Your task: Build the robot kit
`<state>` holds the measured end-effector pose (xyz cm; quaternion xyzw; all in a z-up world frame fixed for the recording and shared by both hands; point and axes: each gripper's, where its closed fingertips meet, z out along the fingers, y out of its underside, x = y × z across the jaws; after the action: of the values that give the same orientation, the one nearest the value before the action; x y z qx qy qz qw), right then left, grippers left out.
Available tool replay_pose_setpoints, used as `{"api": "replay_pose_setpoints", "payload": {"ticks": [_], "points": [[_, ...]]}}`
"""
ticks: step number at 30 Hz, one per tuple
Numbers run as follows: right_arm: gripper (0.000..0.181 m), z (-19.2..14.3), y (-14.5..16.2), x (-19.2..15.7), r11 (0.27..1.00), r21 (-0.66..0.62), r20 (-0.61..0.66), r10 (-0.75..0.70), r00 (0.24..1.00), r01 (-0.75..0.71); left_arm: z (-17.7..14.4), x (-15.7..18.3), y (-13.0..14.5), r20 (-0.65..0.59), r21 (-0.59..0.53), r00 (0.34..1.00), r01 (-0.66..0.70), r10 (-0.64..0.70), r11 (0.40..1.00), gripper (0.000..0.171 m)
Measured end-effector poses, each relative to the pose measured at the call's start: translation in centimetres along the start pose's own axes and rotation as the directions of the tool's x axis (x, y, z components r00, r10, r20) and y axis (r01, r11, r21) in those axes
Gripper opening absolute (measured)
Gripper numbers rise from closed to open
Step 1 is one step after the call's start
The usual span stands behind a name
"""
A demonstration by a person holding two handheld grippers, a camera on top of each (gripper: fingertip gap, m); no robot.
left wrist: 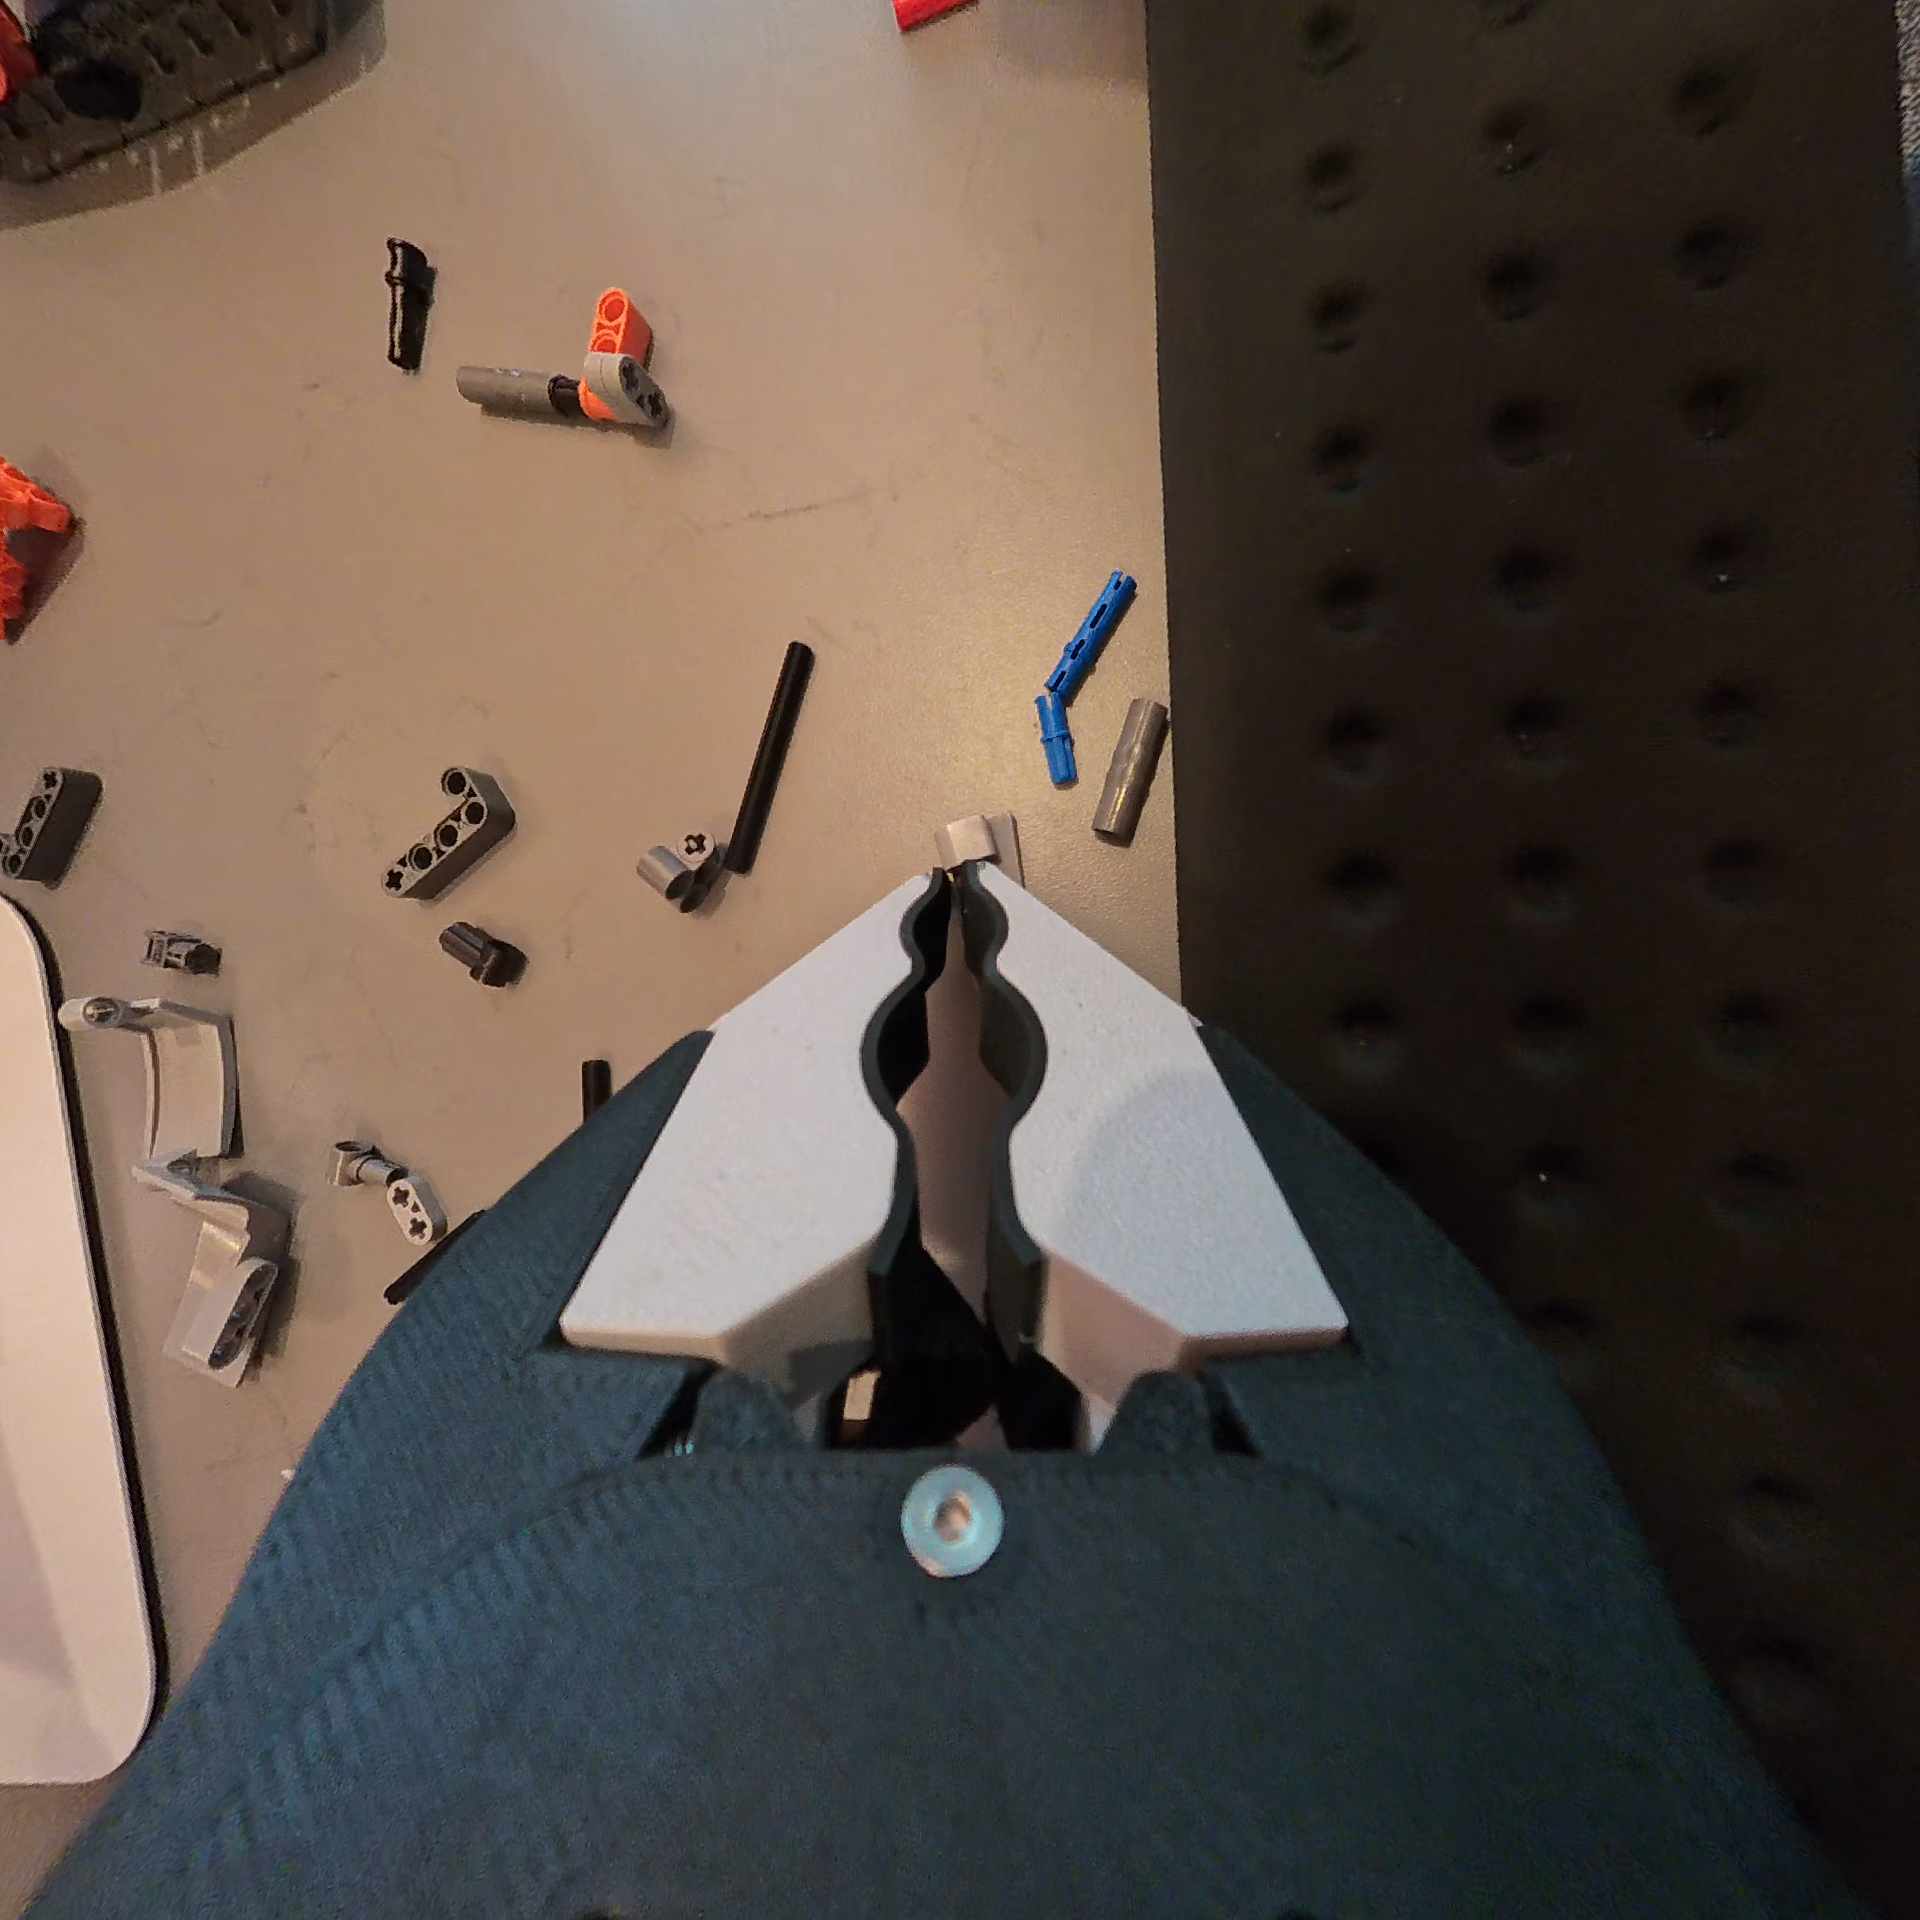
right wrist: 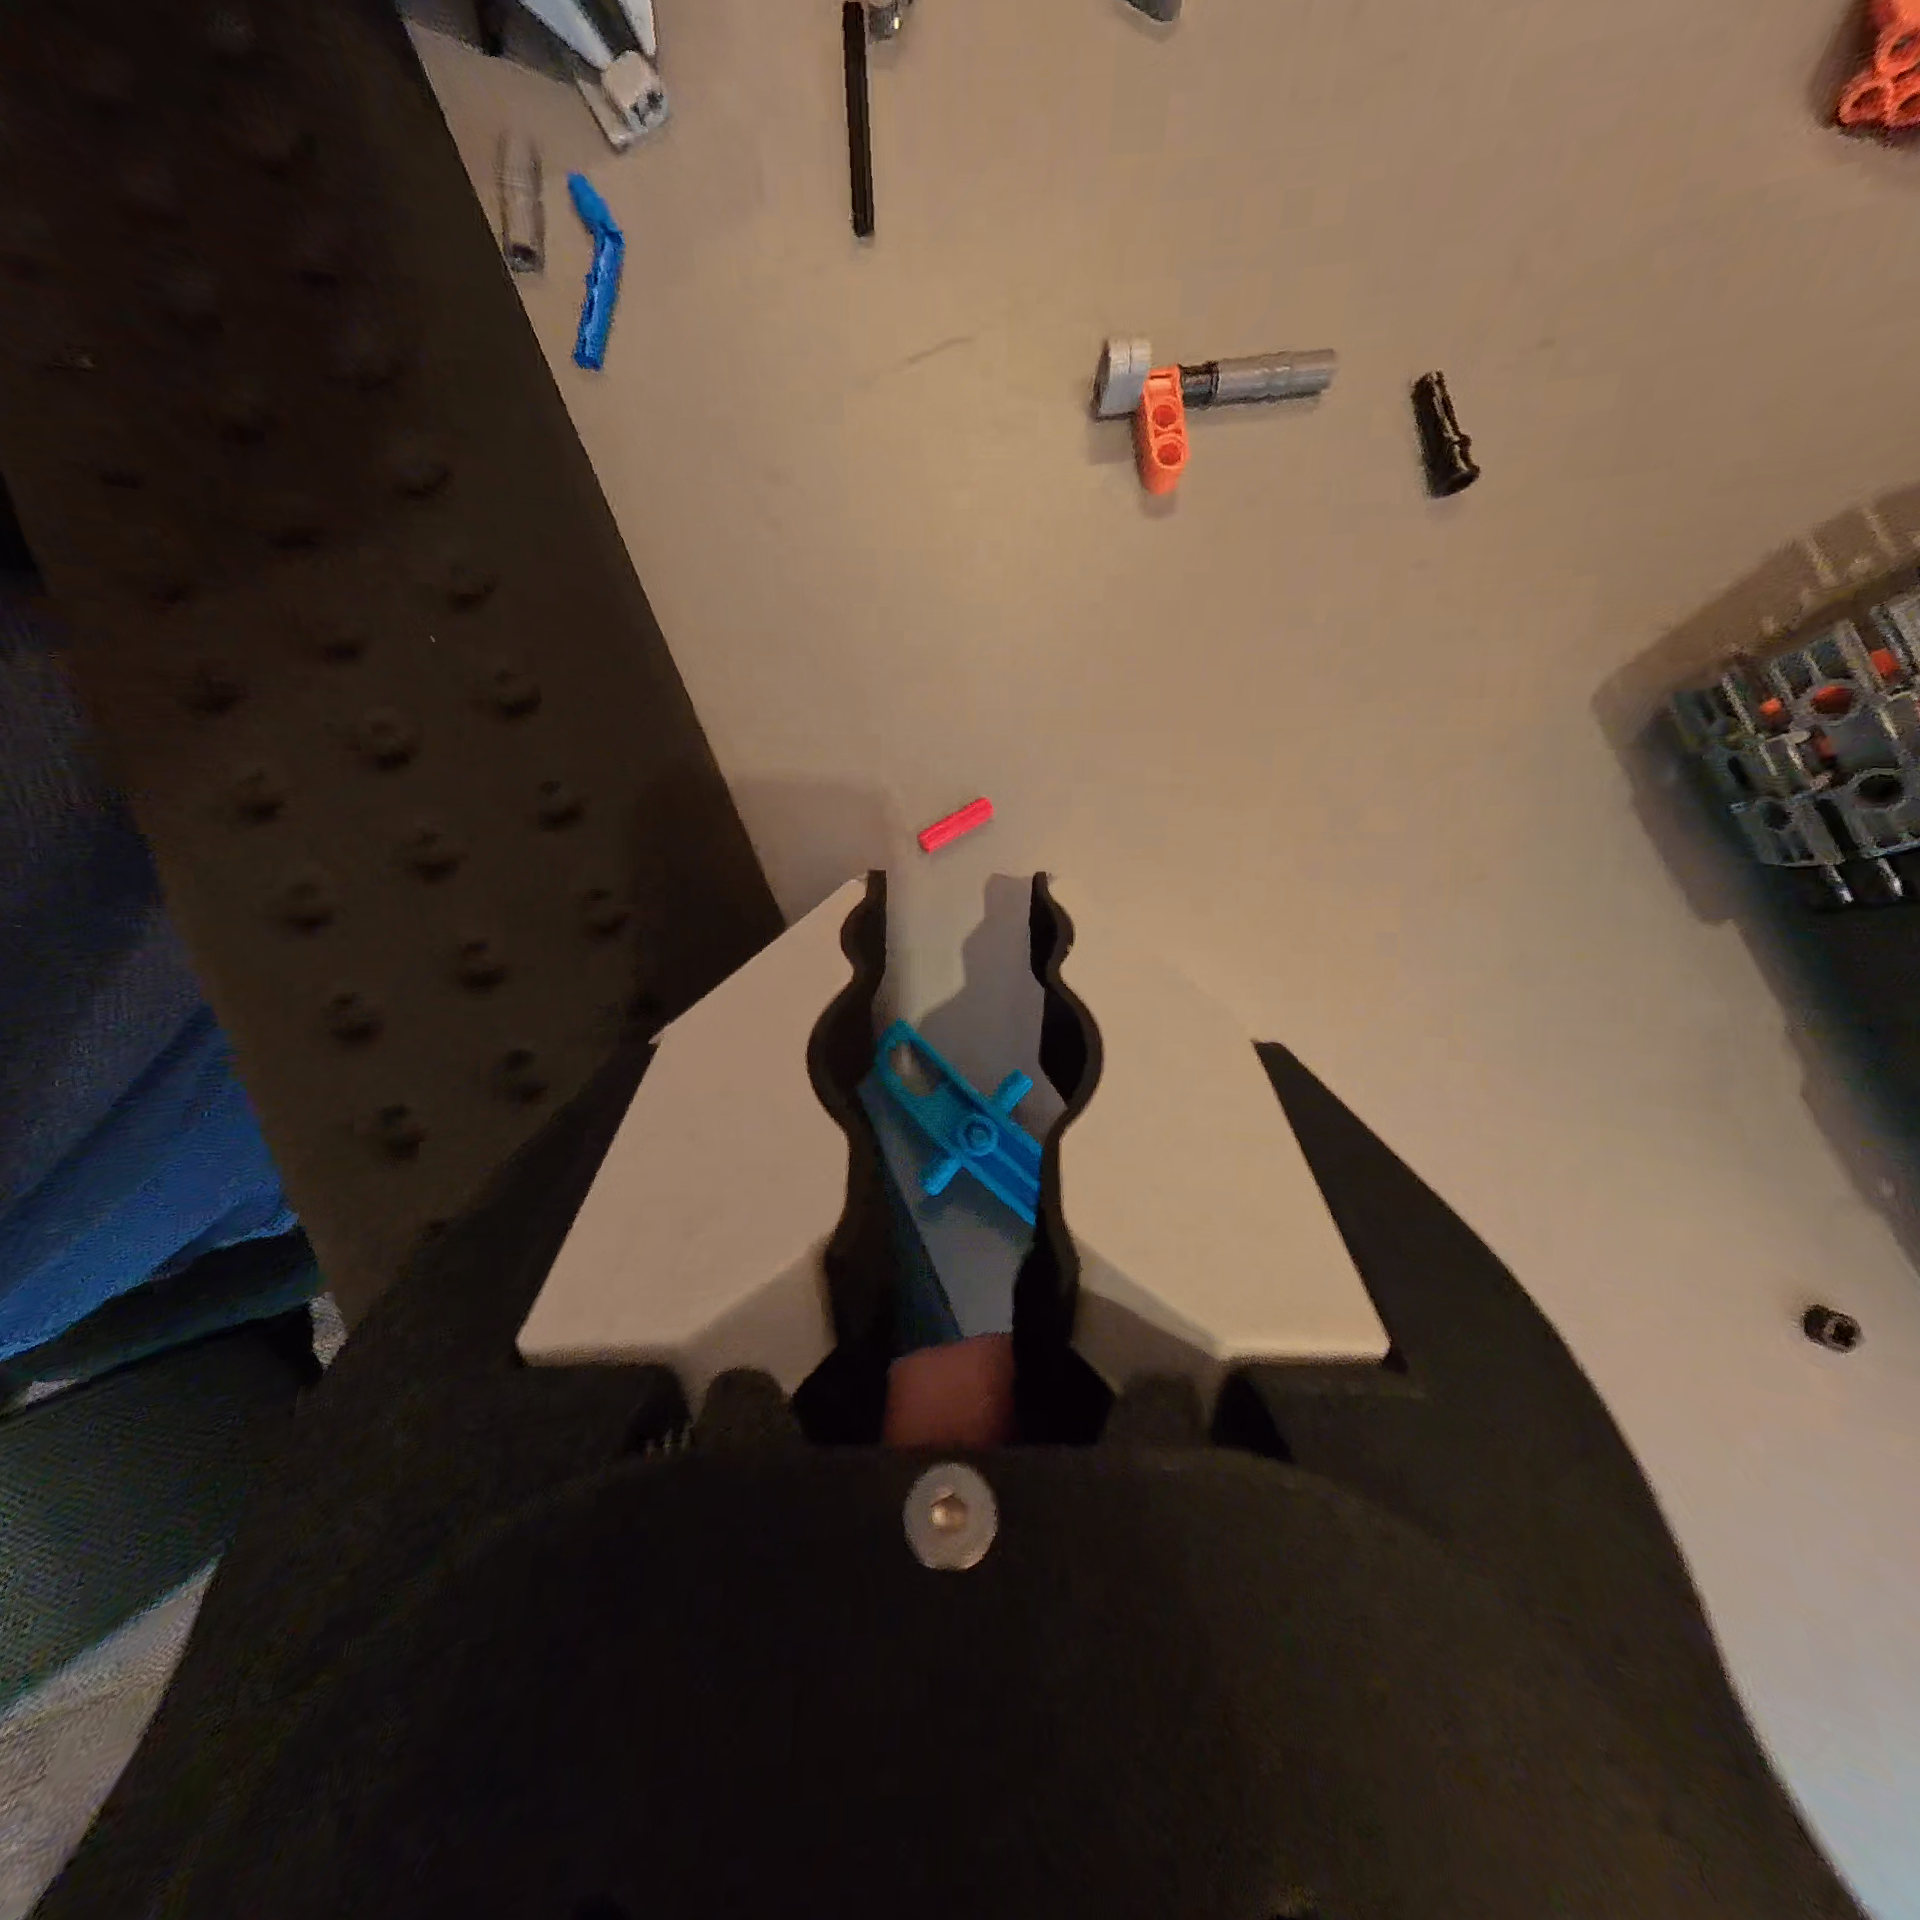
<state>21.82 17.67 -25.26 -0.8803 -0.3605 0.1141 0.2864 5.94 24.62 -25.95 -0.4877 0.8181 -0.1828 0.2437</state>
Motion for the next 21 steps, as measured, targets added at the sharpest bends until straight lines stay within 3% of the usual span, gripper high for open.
{"api": "replay_pose_setpoints", "payload": {"ticks": [6, 10, 21], "points": [[0.013, 1.3, -0.7, -0.2, 0.996, 0.0, -0.008, 0.088, 0.996, -0.088, 0.0, 0.1, -0.1, 0.007, 0.001, 1.0, 0.004, -0.004, 1.0, 0.002], [0.001, 1.7, -1.0, -0.3, 0.998, -0.003, -0.035, 0.069, 0.997, -0.069, 0.0, 0.1, -0.1, 0.005, 0.009, 1.0, 0.007, -0.007, 1.0, 0.002], [0.0, 4.0, -4.6, -1.4, 0.982, 0.074, 0.031, -0.178, 0.984, 0.175, 0.2, 0.0, -0.4, 0.024, 0.036, 0.999, -0.039, 0.038, 0.999, 0.002]]}}
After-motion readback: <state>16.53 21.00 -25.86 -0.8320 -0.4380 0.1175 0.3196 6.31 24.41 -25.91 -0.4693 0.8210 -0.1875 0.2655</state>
